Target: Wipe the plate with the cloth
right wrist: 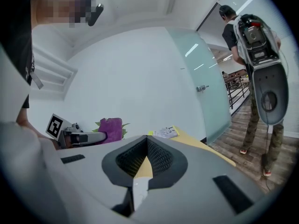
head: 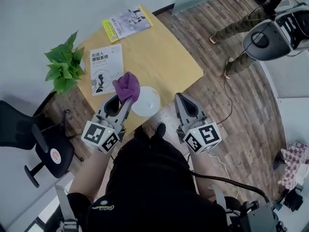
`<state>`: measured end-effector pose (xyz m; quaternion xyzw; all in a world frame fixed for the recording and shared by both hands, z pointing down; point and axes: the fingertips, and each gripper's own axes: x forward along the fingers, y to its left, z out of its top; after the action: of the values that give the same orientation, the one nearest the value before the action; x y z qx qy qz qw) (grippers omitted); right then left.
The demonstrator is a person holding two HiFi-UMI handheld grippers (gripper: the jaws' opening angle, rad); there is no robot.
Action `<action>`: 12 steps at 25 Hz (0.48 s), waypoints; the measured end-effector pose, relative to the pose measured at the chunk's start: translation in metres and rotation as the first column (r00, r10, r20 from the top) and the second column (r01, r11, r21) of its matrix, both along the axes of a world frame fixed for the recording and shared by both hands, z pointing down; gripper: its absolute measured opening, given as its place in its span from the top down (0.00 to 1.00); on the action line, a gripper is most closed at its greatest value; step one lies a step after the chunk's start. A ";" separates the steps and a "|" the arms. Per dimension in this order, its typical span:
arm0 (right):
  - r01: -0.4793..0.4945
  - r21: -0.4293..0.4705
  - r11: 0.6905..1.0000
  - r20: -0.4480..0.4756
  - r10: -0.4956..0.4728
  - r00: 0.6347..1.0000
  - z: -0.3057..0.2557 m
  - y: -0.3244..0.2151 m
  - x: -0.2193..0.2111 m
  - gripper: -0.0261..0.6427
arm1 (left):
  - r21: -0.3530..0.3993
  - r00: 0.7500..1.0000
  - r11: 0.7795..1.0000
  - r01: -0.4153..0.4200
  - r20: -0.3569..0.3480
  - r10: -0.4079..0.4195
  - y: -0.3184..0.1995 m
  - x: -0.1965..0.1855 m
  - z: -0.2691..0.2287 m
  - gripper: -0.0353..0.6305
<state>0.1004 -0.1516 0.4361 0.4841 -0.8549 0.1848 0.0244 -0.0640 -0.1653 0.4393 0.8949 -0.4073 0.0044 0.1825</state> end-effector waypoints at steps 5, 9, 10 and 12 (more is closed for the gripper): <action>0.009 0.013 1.000 -0.004 -0.009 1.000 -0.004 0.000 -0.006 0.96 | 0.016 1.000 1.000 0.003 0.018 -0.003 0.001 0.001 -0.003 0.77; 0.023 0.020 1.000 -0.012 -0.023 1.000 -0.007 0.001 -0.011 0.96 | 0.008 0.999 1.000 0.007 0.048 -0.008 0.002 0.001 0.000 0.77; 0.026 0.022 0.999 -0.014 -0.026 1.000 -0.008 0.001 -0.012 0.96 | 0.006 0.999 1.000 0.009 0.050 -0.010 0.002 0.000 0.001 0.77; 0.027 0.026 0.999 -0.014 -0.027 1.000 -0.009 0.000 -0.013 0.96 | 0.002 0.998 1.000 0.014 0.055 -0.014 0.002 -0.001 0.002 0.77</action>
<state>0.0878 -0.1514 0.4270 0.4740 -0.8636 0.1699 0.0262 -0.0650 -0.1632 0.4410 0.8916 -0.4184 0.0276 0.1707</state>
